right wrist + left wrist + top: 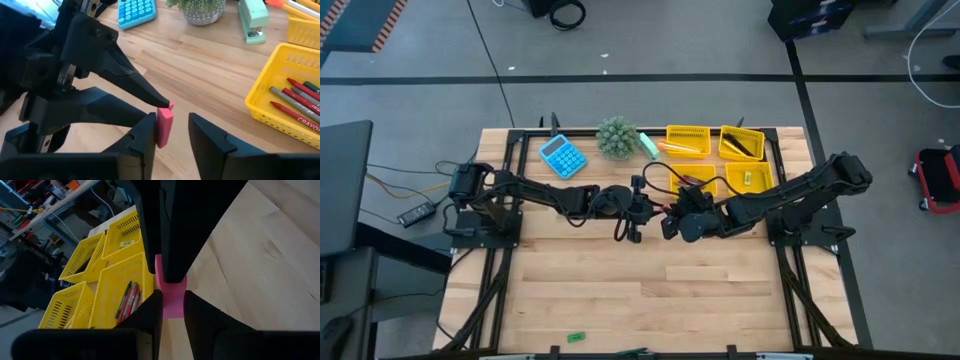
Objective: Sort crayons/erasers/pens/pencils in bins
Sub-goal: Put the pink eraser into the bottom right yellow bin
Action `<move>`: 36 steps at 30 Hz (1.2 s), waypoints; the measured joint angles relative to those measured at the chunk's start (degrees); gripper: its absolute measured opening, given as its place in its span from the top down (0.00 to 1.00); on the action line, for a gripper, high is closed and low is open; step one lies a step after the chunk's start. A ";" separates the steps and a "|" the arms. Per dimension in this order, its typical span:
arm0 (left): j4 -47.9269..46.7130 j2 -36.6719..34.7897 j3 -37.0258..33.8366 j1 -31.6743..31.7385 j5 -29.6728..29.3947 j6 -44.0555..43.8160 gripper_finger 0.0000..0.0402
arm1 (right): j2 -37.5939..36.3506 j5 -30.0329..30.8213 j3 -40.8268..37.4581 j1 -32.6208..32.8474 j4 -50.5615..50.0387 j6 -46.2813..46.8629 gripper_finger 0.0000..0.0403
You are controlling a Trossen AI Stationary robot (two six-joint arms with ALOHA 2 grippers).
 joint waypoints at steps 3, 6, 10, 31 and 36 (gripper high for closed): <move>0.01 0.00 0.00 0.00 0.10 0.06 0.81 | 0.00 -0.43 0.02 0.00 0.03 -1.46 0.79; 0.01 0.00 0.00 0.00 0.07 0.15 0.80 | 0.00 -0.50 0.04 0.00 0.01 -3.31 0.90; 0.00 0.00 0.00 0.13 0.11 0.18 0.79 | 0.00 -0.76 0.07 0.00 -0.74 -4.85 0.96; -3.57 -0.15 0.02 2.78 -10.53 5.11 0.75 | -0.52 -6.69 0.00 -1.65 -36.85 6.86 0.96; -7.22 -0.17 0.06 5.89 -9.79 3.47 0.77 | -3.12 -7.39 0.00 -3.33 -46.25 9.60 0.94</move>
